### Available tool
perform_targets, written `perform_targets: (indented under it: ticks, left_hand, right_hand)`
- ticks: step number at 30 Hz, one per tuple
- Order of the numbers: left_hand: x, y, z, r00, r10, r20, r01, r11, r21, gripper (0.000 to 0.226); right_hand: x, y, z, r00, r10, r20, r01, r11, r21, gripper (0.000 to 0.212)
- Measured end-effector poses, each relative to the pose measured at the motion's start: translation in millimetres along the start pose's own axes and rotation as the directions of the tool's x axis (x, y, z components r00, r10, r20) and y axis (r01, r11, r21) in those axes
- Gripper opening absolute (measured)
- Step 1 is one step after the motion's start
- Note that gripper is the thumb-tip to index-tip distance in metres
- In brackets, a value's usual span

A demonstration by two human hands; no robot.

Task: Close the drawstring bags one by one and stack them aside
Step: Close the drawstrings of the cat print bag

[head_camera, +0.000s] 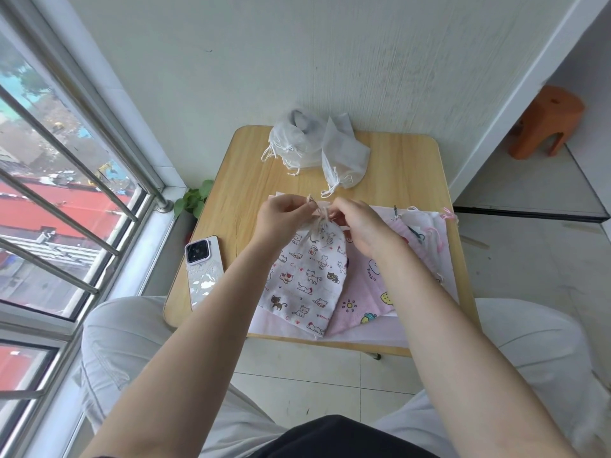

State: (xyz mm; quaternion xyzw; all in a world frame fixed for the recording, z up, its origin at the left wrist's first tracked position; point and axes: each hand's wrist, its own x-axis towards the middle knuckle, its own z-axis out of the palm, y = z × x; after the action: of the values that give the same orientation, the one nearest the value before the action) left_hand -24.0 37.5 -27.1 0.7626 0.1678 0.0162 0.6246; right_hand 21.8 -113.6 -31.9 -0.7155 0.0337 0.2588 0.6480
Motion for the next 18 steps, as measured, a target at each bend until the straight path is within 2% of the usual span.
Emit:
perform_targets:
  ticks: [4,6,8,10,13,15,18]
  left_hand:
    - [0.7,-0.9,-0.2,0.998,-0.043,-0.047,0.045,0.998,0.039,0.009]
    - [0.8,-2.6,-0.3,0.995,-0.075,-0.058,0.078,0.996,0.039,0.011]
    - [2.2,-5.0,0.2,0.993,-0.098,-0.060,0.100,0.994,0.042,0.018]
    - [2.4,-5.9,1.6,0.992,-0.107,-0.065,0.112,0.990,0.081,0.018]
    - [2.9,-7.9,2.0,0.990,-0.113,-0.079,0.122,0.985,0.122,0.017]
    - [4.3,-8.7,-0.7,0.987,-0.121,-0.108,0.136,0.979,0.149,0.015]
    - [8.2,-7.8,-2.7,0.975,-0.151,-0.166,0.175,0.974,0.143,0.017]
  right_hand:
    - [3.0,1.1,-9.5,0.993,-0.045,-0.107,0.062,0.986,0.157,0.033]
    - [4.7,1.5,-13.4,0.990,-0.059,-0.131,0.096,0.952,0.292,0.039]
    - [4.2,-0.8,-15.3,0.994,-0.065,-0.088,0.100,0.867,0.488,0.042]
    - [1.8,-4.7,-15.8,0.997,-0.069,-0.034,0.074,0.731,0.679,0.043]
    - [-0.7,-10.4,-15.4,0.998,-0.062,-0.033,0.063,0.580,0.812,0.041]
    - [-2.9,-12.7,-16.6,0.999,-0.033,-0.040,0.052,0.612,0.789,0.039]
    - [-2.3,-11.5,-17.2,0.994,0.000,-0.108,0.065,0.800,0.596,0.033]
